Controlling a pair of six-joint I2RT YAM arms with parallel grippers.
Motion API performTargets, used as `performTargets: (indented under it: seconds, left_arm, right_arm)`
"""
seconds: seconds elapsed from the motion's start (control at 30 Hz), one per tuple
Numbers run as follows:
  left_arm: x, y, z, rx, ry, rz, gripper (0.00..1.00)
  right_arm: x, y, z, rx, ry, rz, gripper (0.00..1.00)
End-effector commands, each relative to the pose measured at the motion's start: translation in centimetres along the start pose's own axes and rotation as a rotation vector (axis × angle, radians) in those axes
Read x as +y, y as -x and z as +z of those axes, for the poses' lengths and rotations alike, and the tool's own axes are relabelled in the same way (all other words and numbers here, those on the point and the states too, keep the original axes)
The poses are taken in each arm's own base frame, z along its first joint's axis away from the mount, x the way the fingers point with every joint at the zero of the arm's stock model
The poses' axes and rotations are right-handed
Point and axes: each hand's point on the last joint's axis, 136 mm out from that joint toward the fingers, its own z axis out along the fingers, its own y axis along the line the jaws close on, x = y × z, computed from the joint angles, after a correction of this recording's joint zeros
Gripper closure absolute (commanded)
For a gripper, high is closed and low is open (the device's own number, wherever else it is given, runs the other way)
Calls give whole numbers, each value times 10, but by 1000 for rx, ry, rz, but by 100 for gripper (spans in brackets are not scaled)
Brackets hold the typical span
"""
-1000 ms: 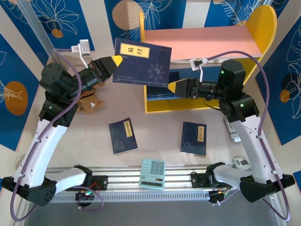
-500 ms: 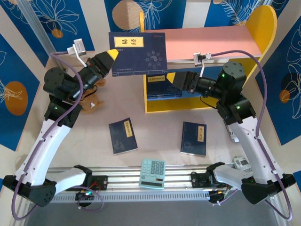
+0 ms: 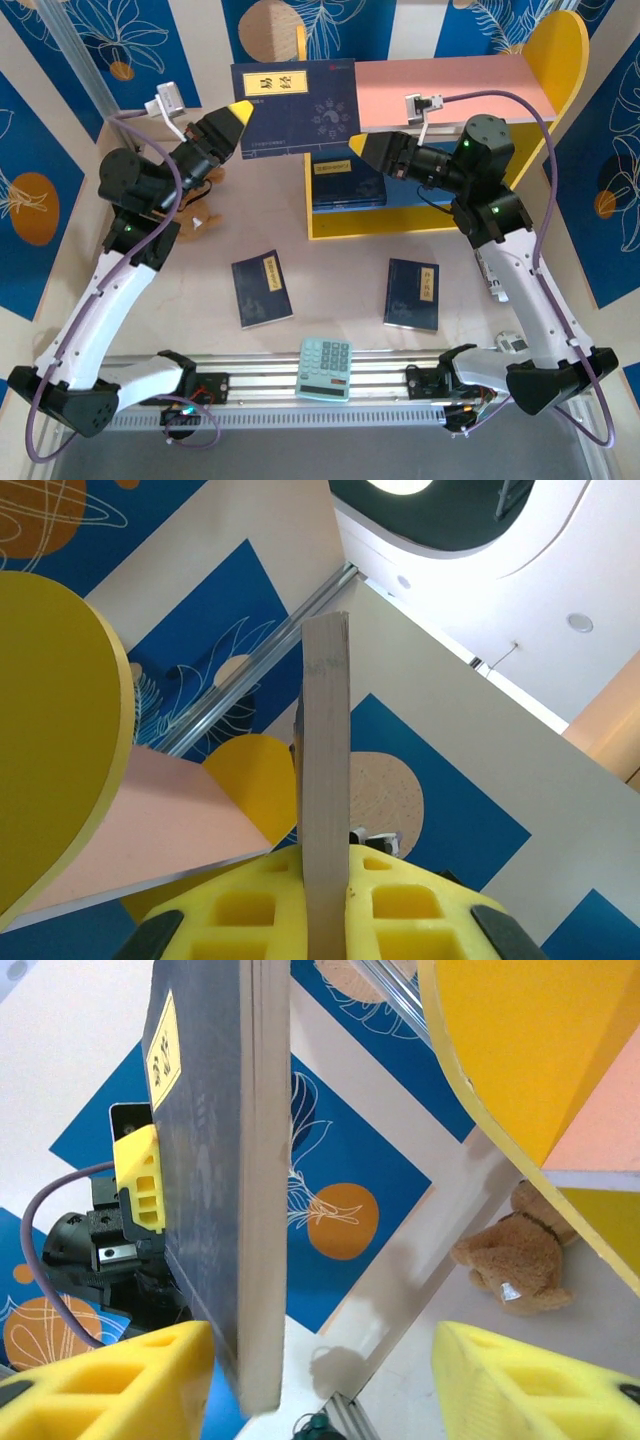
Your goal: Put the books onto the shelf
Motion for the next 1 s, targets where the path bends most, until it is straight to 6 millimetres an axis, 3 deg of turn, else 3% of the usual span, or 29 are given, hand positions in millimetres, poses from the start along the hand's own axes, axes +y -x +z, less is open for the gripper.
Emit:
performTargets:
  seconds: [0.0,0.13,0.3,0.4,0.43,0.6,0.63,0.77,0.97]
  left_arm:
    - [-19,8,4,-58,-98,11,100]
    - [-15,0,12,-61,-118,2,100]
    - [-10,-10,21,-55,-136,-6,100]
    - [-9,-13,25,-45,-140,-8,100]
    - [-9,-13,25,-43,-138,-10,97]
    - [-5,-13,20,-39,-84,21,55]
    - [-4,-13,18,-40,-68,32,51]
    - [-1,-14,6,-42,-9,71,44]
    - [5,-18,-5,-26,56,103,43]
  right_arm:
    - [17,14,-1,-40,44,-25,48]
    - [16,17,0,-54,44,-18,59]
    - [13,24,-5,-82,38,-13,90]
    - [9,30,-12,-103,24,-7,97]
    - [8,33,-16,-113,21,-10,98]
    - [0,46,-39,-148,-19,-21,100]
    - [-3,49,-43,-153,-34,-22,100]
    - [-10,58,-64,-166,-82,-37,100]
    - [-24,69,-85,-148,-142,-41,100]
